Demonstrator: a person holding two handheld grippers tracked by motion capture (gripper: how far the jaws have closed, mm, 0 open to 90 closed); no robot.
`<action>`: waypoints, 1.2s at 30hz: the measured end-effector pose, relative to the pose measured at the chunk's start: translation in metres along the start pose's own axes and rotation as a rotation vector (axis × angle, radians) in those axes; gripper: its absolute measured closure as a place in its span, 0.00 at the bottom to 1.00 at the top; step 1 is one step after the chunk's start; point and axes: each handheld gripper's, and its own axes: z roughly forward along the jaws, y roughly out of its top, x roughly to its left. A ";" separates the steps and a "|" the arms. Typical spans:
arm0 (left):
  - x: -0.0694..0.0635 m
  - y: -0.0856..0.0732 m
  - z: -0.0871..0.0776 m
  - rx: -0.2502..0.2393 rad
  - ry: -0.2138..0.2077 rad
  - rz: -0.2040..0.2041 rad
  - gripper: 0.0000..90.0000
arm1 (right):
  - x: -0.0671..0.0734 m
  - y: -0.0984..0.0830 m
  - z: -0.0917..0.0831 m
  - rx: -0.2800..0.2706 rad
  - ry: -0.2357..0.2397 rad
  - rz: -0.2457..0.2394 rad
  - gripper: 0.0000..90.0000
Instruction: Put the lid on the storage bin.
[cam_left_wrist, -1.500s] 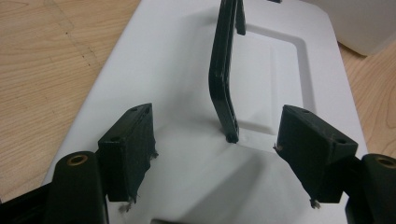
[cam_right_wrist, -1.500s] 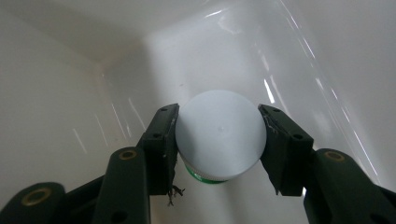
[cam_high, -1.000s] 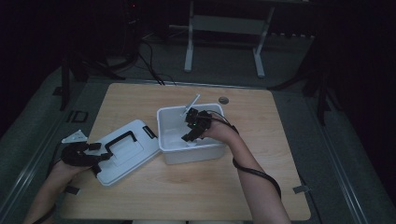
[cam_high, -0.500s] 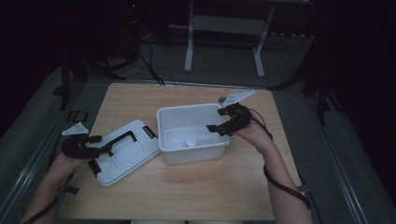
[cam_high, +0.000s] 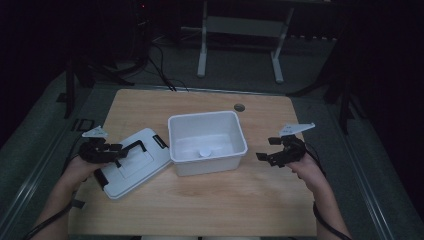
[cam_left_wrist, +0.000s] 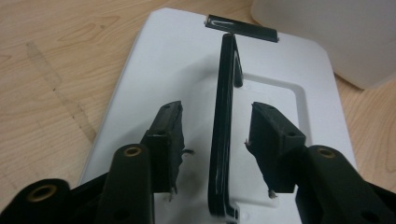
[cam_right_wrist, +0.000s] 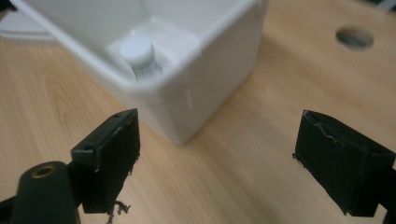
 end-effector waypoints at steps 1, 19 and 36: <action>0.000 0.000 0.000 0.000 0.000 0.000 0.63 | 0.000 0.000 0.000 0.000 0.000 0.000 0.16; -0.012 0.013 0.009 0.060 -0.016 0.143 0.93 | -0.002 -0.088 0.023 0.063 -0.025 0.133 0.16; -0.014 0.061 -0.094 -0.121 0.048 0.208 0.93 | 0.000 -0.103 0.015 0.033 -0.026 0.165 0.16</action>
